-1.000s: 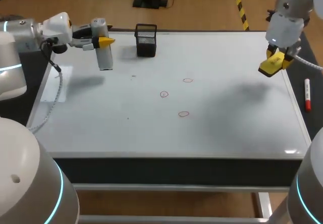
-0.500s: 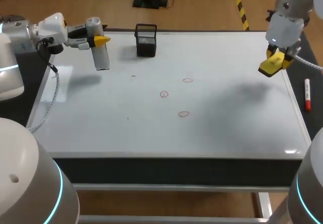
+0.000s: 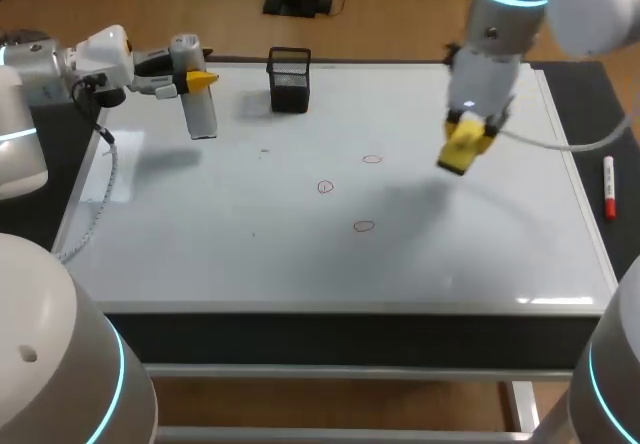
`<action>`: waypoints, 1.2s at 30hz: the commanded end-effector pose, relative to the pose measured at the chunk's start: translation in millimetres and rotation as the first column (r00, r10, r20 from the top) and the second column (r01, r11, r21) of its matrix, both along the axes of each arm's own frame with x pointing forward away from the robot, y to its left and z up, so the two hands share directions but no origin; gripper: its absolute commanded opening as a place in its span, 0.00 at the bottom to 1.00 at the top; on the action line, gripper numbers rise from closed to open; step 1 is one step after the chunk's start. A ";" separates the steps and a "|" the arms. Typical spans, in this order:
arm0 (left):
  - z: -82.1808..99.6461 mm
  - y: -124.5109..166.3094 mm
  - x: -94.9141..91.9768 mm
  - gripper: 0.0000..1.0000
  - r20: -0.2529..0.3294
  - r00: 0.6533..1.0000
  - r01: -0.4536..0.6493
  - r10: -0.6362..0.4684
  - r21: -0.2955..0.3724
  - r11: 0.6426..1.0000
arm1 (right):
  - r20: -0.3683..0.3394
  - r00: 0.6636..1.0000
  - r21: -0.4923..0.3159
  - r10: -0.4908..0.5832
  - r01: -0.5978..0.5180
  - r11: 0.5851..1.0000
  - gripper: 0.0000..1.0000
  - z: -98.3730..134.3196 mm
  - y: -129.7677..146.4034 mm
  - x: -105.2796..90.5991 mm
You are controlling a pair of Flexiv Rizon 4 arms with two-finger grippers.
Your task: Pick up the inspection probe, press it on each red-marked spot on the whiteboard one by one, put down the probe, pick up the eraser, and wipe off all the red marks.
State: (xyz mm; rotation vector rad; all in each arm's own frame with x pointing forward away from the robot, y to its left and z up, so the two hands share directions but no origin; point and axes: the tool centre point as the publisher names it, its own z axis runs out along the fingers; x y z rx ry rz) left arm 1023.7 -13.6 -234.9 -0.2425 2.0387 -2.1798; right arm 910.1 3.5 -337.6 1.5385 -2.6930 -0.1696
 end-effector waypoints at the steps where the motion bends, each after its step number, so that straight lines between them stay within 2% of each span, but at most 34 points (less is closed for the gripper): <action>1: 0.9 0.1 -0.4 0.00 0.000 1.000 -0.001 0.001 0.000 1.000 | 0.013 0.998 -0.040 0.058 -0.057 0.998 0.00 -2.1 50.8 -15.7; 7: 0.9 0.1 -0.4 0.00 0.000 1.000 -0.001 0.001 0.000 1.000 | 0.001 0.981 -0.052 0.194 -0.193 0.980 0.00 -10.6 114.2 -21.7; 11: 0.9 0.1 -0.4 0.00 0.000 1.000 -0.001 0.001 0.000 1.000 | 0.026 0.960 -0.092 0.280 -0.277 0.957 0.00 -14.0 151.3 -23.7; 16: 0.9 0.1 -0.4 0.00 0.000 1.000 -0.001 0.001 0.000 1.000 | 0.043 0.919 -0.029 0.392 -0.391 0.920 0.00 -26.5 185.7 -22.0; 18: 0.9 0.1 -0.4 0.00 0.000 1.000 -0.001 0.001 0.000 1.000 | 0.031 0.908 -0.037 0.419 -0.418 0.908 0.00 -34.2 197.4 -19.7; 29: 0.9 0.1 -0.4 0.00 0.000 1.000 -0.001 0.001 0.000 1.000 | 0.016 0.861 -0.105 0.509 -0.504 0.857 0.00 -62.7 232.0 -5.1; 36: 0.9 0.1 -0.4 0.00 0.000 1.000 -0.001 0.001 0.000 1.000 | 0.016 0.846 -0.132 0.533 -0.527 0.840 0.00 -75.8 247.5 -3.7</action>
